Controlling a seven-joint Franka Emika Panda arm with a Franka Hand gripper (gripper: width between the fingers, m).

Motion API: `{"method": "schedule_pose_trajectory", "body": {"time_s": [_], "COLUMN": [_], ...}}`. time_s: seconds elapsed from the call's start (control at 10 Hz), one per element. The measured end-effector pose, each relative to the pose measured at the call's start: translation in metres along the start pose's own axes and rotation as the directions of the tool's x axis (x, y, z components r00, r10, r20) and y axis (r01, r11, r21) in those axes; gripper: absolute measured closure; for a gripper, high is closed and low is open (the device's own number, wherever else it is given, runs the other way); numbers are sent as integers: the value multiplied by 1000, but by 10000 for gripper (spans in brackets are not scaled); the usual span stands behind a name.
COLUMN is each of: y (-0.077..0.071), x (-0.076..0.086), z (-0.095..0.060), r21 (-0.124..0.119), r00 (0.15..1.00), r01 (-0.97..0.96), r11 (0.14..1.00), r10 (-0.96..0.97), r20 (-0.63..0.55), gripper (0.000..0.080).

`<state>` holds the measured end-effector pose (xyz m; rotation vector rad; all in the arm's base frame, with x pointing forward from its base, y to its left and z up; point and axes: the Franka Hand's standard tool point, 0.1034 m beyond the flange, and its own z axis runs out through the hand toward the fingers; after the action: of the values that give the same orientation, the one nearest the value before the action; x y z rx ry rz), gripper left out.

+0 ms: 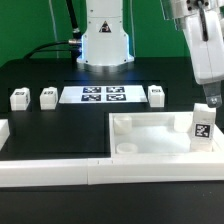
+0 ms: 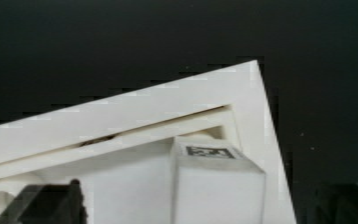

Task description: Assemble square table

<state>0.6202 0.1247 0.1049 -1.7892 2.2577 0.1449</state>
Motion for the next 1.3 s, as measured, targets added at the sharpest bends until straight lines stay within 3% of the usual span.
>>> {"method": "schedule_pose_trajectory", "body": {"time_s": [0.4,0.7,1.1,1.3], "y": [1,20,21,22], "x": [-1,-7,-9,-7], "z": [-1,-23,-22,-21], "r21": [0,-2,-2,-3], "r00": [997,955,847,738], "r01": [78,296,532,675], "r11": [997,955,847,738], "r10": [-78,-296,-532,-675], "r20": [0,9,8,8], "gripper": [151,151,151,151]}}
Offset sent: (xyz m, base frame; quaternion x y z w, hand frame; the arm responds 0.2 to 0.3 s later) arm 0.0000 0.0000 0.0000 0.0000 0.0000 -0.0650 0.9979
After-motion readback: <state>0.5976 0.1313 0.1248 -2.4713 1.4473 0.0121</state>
